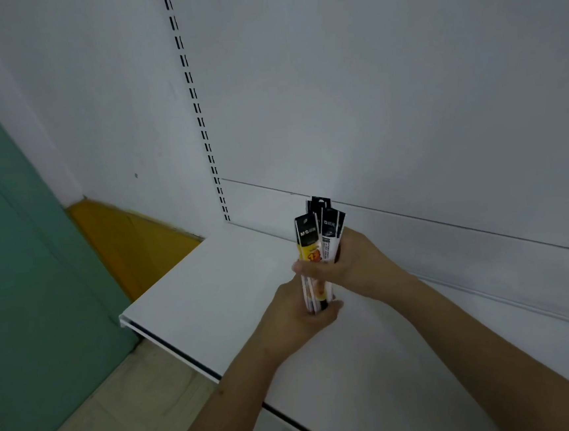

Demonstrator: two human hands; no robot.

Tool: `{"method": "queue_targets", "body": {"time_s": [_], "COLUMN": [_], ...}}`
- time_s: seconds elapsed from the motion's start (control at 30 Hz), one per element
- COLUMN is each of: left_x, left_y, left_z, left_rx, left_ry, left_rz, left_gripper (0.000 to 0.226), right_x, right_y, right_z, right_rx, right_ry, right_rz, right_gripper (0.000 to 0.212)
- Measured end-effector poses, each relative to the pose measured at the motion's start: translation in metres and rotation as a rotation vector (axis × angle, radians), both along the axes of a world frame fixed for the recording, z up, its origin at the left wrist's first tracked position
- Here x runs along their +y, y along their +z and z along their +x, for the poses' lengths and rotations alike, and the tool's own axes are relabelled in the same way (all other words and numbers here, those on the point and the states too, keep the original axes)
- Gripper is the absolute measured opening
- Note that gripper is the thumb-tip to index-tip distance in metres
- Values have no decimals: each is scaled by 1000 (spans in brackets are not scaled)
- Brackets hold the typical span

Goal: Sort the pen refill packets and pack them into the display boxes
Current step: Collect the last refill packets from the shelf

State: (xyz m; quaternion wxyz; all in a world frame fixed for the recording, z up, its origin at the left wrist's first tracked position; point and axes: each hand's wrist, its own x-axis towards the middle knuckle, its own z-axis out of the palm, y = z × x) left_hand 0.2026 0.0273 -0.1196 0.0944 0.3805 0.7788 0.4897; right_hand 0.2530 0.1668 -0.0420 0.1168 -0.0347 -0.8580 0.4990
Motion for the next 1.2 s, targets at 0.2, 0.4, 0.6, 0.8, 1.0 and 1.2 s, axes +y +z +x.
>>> {"method": "queue_targets", "body": {"time_s": [0.2,0.4,0.6,0.8,1.0,1.2], "left_x": [2,7,8,4,32,87], "left_y": [11,15,11,39,60,48], "left_z": [0,-1,-3,3,25,71], "left_rx": [-86,-129,-63,-211,-176,-164], "left_ry": [58,55,51,-151,-293,-593], "left_rz": [105,82,-81,36,5,-81], "left_gripper": [31,41,20,17,10,55], "right_x": [0,-3,-9,1,28,49], "right_y": [6,8,15,39,57,52], "right_z": [1,3,4,22,72,163], "right_rx": [99,47,-27,21,-104,-139], "right_ry": [-11,-67,-68,-153,-293,-672], "right_rz": [-139,-37,27,-37,13,63], "right_gripper": [13,24,25,9,23,18]}}
